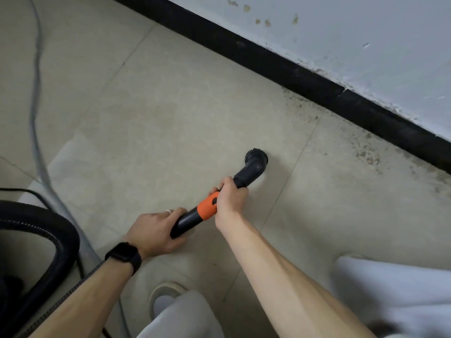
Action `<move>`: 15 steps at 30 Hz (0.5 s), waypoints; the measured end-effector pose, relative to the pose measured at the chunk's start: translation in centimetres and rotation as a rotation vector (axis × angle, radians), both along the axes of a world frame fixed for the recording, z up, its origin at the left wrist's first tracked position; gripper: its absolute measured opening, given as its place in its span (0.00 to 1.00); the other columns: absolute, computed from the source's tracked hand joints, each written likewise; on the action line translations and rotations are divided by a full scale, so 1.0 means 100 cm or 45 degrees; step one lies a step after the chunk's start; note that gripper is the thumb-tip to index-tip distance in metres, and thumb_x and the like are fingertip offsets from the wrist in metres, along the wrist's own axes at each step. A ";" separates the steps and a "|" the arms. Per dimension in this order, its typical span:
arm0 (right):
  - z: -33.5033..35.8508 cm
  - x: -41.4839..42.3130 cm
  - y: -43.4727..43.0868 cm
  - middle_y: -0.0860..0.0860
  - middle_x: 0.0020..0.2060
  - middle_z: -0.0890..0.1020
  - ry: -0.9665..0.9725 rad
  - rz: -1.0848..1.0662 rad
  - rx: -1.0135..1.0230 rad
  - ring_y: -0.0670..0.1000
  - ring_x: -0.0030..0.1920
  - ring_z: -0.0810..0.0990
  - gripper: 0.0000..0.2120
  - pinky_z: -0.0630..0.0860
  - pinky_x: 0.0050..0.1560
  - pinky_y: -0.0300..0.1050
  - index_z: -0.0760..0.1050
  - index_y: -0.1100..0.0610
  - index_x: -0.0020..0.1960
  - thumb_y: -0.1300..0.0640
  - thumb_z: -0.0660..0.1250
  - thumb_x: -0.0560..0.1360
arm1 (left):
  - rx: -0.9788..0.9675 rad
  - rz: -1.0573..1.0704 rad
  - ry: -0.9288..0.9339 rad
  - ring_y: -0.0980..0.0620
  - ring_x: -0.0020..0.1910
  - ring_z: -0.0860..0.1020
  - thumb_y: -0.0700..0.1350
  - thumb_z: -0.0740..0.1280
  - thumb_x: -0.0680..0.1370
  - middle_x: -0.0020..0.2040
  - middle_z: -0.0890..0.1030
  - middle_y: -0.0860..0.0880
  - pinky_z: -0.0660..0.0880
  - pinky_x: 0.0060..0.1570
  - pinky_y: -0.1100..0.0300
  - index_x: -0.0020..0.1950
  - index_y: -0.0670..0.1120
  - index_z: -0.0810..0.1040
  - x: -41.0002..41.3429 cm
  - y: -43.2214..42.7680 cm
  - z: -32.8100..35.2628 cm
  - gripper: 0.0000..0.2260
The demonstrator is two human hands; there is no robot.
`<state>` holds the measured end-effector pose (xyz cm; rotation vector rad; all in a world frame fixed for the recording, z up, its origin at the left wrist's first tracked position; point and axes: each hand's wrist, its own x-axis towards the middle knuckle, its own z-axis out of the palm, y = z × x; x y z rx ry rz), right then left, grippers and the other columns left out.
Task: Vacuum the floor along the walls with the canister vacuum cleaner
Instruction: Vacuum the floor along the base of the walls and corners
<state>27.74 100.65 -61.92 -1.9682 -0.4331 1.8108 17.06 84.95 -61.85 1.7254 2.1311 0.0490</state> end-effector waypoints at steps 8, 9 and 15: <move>0.004 0.038 0.048 0.51 0.23 0.72 -0.023 -0.188 0.055 0.50 0.20 0.71 0.02 0.73 0.26 0.42 0.71 0.61 0.45 0.64 0.64 0.74 | -0.169 -0.361 0.058 0.44 0.39 0.82 0.62 0.58 0.71 0.45 0.82 0.52 0.72 0.32 0.56 0.61 0.54 0.65 0.026 0.070 0.014 0.21; 0.004 0.045 0.048 0.49 0.21 0.71 -0.019 -0.205 0.050 0.50 0.20 0.71 0.03 0.72 0.27 0.43 0.70 0.61 0.43 0.65 0.64 0.74 | -0.276 -0.425 0.049 0.43 0.44 0.82 0.61 0.59 0.74 0.49 0.81 0.51 0.70 0.35 0.56 0.63 0.53 0.65 0.030 0.077 0.020 0.21; -0.001 0.061 0.052 0.51 0.25 0.70 0.025 -0.225 0.043 0.50 0.21 0.68 0.05 0.71 0.26 0.42 0.69 0.60 0.48 0.66 0.64 0.73 | -0.473 -0.485 0.051 0.43 0.45 0.81 0.60 0.64 0.73 0.49 0.81 0.50 0.68 0.38 0.55 0.60 0.51 0.65 0.054 0.107 0.034 0.21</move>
